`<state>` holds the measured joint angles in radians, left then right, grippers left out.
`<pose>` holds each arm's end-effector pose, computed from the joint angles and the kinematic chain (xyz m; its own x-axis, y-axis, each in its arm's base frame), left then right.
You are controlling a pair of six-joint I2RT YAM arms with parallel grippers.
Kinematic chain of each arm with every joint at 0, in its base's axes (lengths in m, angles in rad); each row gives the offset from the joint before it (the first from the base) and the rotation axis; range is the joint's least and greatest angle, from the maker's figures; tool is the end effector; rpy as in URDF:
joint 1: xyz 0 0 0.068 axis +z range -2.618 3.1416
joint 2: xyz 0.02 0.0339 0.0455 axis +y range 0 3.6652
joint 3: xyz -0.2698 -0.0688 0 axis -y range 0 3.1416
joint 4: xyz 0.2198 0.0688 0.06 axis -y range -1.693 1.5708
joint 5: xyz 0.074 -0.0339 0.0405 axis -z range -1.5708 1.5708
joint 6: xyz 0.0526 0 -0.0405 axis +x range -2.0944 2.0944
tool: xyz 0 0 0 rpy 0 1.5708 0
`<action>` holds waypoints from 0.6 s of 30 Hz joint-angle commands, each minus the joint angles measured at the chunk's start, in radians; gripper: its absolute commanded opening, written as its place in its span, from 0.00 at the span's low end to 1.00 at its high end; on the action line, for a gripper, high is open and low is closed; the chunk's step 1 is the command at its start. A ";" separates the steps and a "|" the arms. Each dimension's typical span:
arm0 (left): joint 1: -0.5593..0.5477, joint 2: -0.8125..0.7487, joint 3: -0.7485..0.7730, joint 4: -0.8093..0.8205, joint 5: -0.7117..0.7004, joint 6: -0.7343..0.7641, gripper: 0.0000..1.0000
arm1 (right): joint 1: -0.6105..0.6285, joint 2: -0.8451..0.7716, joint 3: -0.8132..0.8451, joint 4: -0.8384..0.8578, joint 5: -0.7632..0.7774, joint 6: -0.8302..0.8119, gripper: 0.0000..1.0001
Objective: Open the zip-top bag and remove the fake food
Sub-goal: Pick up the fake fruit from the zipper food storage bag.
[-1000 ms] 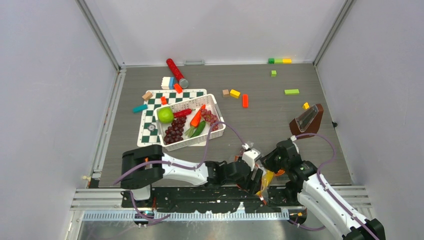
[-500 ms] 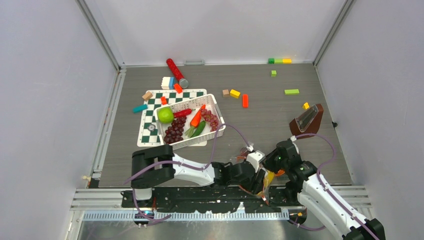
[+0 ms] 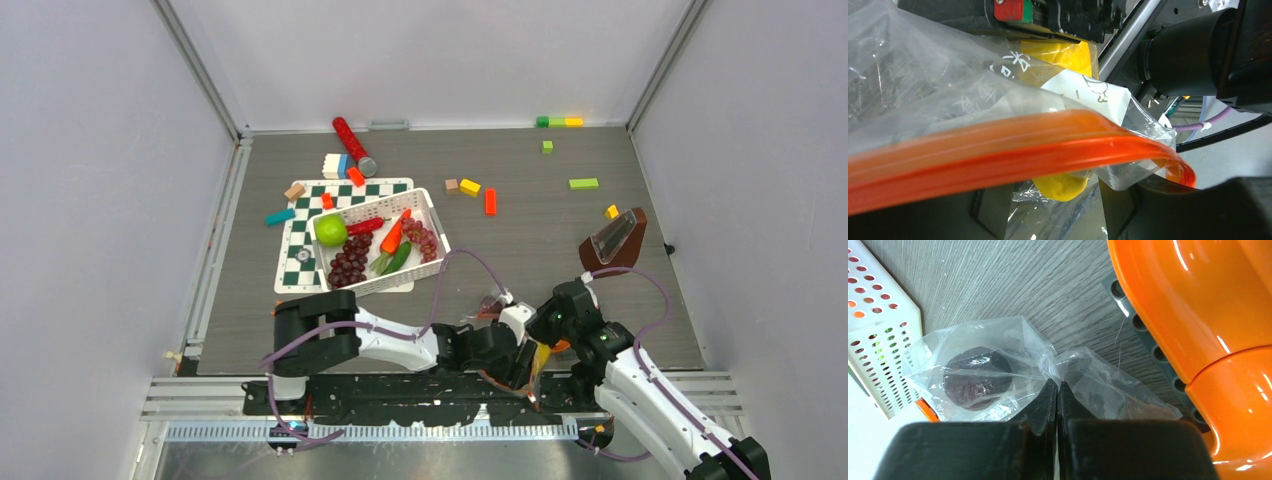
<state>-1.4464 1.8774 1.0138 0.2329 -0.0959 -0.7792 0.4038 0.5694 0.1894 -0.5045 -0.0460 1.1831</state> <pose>0.0536 -0.3882 0.1681 -0.7394 0.2756 -0.6143 0.6445 0.5537 -0.5273 0.0904 0.0413 0.1353 -0.6571 0.7249 -0.2066 0.5001 0.6244 0.6001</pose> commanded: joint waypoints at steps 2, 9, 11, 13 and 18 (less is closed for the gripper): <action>-0.009 0.028 0.072 -0.123 -0.039 0.015 0.60 | -0.002 -0.006 0.007 -0.029 0.018 -0.012 0.00; -0.020 0.050 0.143 -0.296 -0.109 0.029 0.55 | -0.002 -0.039 0.021 -0.085 0.036 -0.026 0.00; -0.022 0.056 0.155 -0.341 -0.127 0.025 0.53 | -0.002 -0.049 0.023 -0.096 0.041 -0.027 0.00; -0.022 0.062 0.166 -0.395 -0.150 0.017 0.49 | -0.002 -0.058 0.024 -0.106 0.043 -0.029 0.00; -0.034 0.060 0.179 -0.550 -0.247 0.001 0.47 | -0.002 -0.061 0.025 -0.122 0.060 -0.037 0.00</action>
<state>-1.4761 1.9182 1.1843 -0.0799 -0.2070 -0.7784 0.4038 0.5125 0.1909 -0.5655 -0.0345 1.1736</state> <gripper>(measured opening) 0.514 0.042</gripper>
